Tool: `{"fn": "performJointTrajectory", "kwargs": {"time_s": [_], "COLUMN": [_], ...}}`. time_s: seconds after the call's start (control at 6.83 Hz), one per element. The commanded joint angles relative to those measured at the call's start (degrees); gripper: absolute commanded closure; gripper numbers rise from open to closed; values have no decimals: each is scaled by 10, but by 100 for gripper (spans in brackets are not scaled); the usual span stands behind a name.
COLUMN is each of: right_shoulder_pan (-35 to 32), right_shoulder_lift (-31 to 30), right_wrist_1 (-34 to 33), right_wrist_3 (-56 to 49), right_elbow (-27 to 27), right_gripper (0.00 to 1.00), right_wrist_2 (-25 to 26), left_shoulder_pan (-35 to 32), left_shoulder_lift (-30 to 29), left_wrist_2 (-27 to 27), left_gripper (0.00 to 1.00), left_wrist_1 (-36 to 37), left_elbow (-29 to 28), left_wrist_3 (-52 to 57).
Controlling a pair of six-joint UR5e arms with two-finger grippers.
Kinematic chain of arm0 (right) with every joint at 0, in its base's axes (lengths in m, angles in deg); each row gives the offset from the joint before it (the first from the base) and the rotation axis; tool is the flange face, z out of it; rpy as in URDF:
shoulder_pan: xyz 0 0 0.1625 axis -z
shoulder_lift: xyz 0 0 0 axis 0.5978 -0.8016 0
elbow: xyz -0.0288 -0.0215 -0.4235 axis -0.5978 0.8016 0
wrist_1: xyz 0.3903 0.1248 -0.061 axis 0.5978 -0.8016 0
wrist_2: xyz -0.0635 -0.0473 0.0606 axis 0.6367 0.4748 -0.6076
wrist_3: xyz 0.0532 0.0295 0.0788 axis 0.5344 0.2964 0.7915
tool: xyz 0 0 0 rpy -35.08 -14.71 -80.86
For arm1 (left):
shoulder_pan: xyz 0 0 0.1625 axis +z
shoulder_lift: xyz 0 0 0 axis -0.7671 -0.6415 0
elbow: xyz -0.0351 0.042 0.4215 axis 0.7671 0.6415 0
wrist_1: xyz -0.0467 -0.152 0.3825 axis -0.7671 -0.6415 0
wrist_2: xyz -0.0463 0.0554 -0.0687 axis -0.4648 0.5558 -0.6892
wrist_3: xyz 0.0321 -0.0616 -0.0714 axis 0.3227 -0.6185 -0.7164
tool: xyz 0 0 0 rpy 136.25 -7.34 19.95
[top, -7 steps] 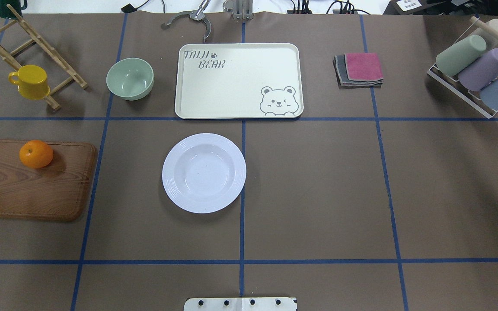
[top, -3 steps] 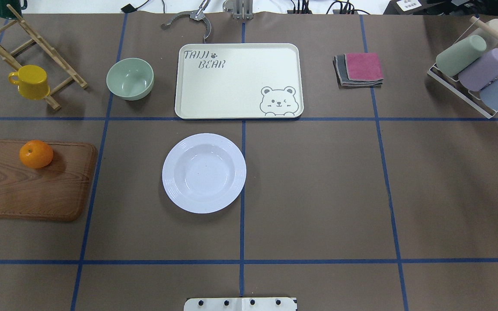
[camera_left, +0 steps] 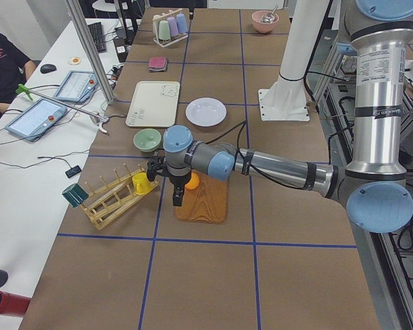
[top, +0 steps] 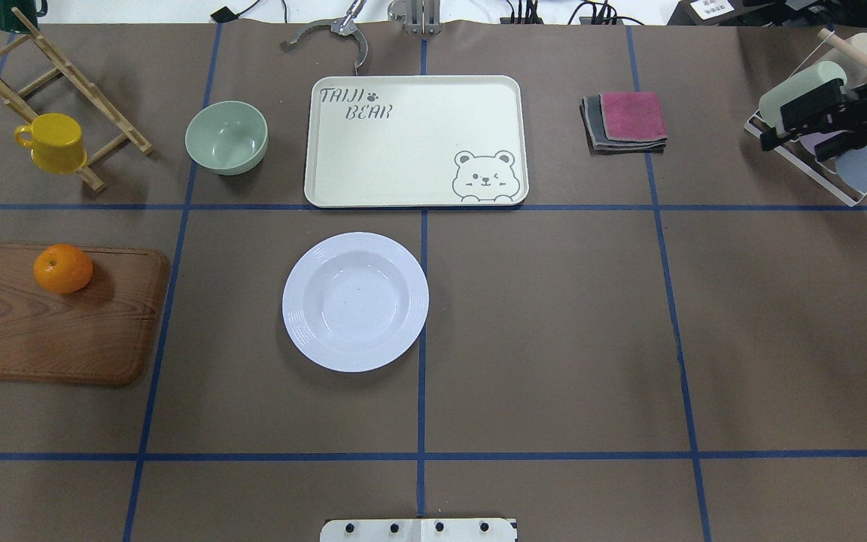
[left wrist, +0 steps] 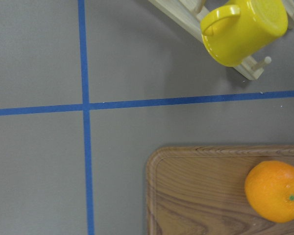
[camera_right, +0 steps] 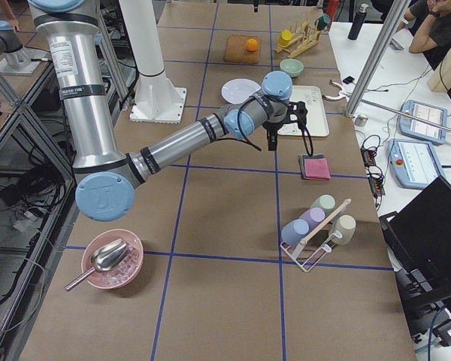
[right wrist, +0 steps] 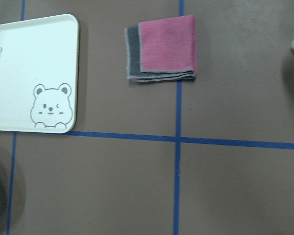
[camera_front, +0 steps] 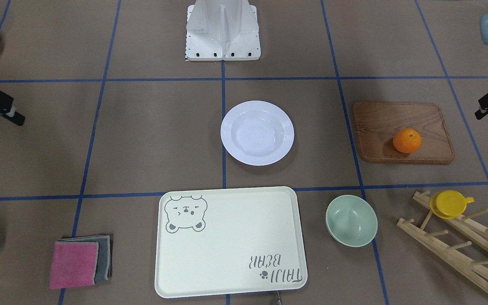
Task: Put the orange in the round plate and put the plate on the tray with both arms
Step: 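Reach the left gripper to the orange while the right gripper nears the plate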
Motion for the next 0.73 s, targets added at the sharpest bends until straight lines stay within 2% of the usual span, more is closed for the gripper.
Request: {"fn": "performJointTrajectory", "kwargs": {"time_s": [0.0, 0.15, 0.44, 0.59], "right_shoulder_pan": [148, 203, 237, 275], "right_shoulder_lift": [50, 55, 74, 89], "right_wrist_1": [216, 233, 234, 234], "right_wrist_3": [283, 307, 334, 351], "right_elbow": [23, 23, 18, 21], "right_gripper": [1, 3, 2, 2], "right_wrist_2": [105, 166, 184, 225], "left_shoulder_pan": [27, 44, 110, 143], "left_shoulder_lift": [-1, -1, -1, -6], "left_wrist_2": [6, 19, 48, 59], "left_gripper": [2, 1, 1, 1], "left_wrist_1": [-56, -92, -147, -167], "left_elbow": [-26, -34, -34, -31], "left_wrist_3": [-50, -91, -201, -263]}}
